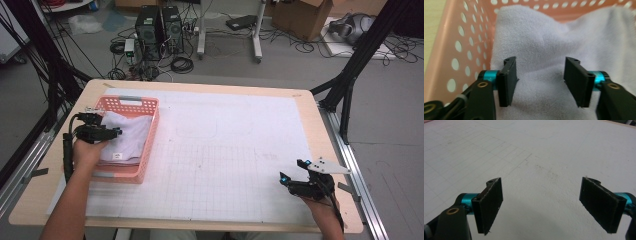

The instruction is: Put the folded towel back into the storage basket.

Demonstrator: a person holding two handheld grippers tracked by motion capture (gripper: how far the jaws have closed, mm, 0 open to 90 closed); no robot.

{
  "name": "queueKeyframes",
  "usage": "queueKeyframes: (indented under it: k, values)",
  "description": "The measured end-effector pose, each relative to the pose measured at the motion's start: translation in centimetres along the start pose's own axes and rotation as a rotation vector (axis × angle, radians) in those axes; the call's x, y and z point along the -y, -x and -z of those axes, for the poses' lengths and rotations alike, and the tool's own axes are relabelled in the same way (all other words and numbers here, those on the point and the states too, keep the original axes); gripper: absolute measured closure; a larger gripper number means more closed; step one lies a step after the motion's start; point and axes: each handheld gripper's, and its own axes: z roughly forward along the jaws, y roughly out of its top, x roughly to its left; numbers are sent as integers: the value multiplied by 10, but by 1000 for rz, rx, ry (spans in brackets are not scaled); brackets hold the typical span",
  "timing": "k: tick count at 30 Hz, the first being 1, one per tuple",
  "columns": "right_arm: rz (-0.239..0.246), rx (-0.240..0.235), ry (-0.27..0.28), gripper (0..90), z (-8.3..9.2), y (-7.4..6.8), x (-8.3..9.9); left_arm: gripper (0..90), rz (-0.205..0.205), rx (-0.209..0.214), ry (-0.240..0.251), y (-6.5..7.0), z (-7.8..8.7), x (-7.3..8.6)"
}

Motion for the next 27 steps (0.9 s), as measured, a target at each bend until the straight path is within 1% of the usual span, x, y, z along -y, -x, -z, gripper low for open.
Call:
queueKeyframes:
  k: [1, 3, 4, 5, 6, 7, 8, 9, 10, 11, 12, 13, 14, 17, 18, 21, 22, 23, 24, 26, 27]
  values:
    - [-3, -1, 1, 176, 0, 0, 0, 391, 0, 0, 0, 0, 0, 0]
    - [-2, -2, 1, 176, 0, 0, 0, 384, 8, 35, 60, -1, 8, -1]
    - [-1, -1, 1, 176, 0, -1, -1, 346, 26, 63, 127, -2, 18, -3]
    - [1, -3, 4, 176, 0, -1, -1, 330, 30, 71, 159, -2, 22, -3]
    - [1, -3, 4, 176, 0, -1, -1, 312, 30, 71, 159, -2, 22, -3]
    - [4, -2, 6, 176, 0, -1, -2, 287, 29, 103, 207, -1, 31, -4]
    - [-2, -5, 6, 176, 0, -2, -2, 273, 29, 103, 207, -1, 31, -4]
    - [2, -5, 8, 176, 0, -2, -2, 259, 17, 142, 252, 1, 39, -4]
    - [2, -6, 13, 176, 0, -2, -2, 251, 17, 142, 252, 1, 39, -4]
    - [-3, -9, 16, 176, 0, -2, -2, 242, -7, 181, 282, 5, 45, -3]
    - [-15, -13, 17, 176, 0, -2, -2, 228, -7, 181, 282, 5, 45, -3]
    - [-15, -12, 23, 176, 0, -2, -3, 209, -10, 191, 283, 8, 47, -2]
    - [-18, -12, 25, 176, 0, -2, -3, 192, -15, 214, 296, 13, 51, 0]
    - [-19, -15, 31, 176, 0, -3, -3, 193, -19, 271, 329, 22, 60, 0]
    - [-18, -14, 32, 176, 0, -3, -3, 194, -19, 271, 329, 22, 60, 0]
    - [-15, -14, 33, 176, 0, -3, -3, 194, -46, 314, 366, 36, 70, 1]
    - [-11, -14, 38, 176, 0, -3, -4, 196, -70, 345, 394, 46, 77, 2]
    - [-11, -14, 38, 176, 0, -3, -4, 196, -70, 345, 394, 46, 77, 2]
    - [-11, -13, 41, 176, 1, -3, -4, 196, -84, 368, 410, 53, 80, 4]
    - [-15, -14, 43, 176, 2, -4, -4, 197, -104, 392, 430, 63, 84, 7]
    - [-17, -14, 45, 176, 2, -4, -4, 198, -129, 421, 441, 75, 87, 11]
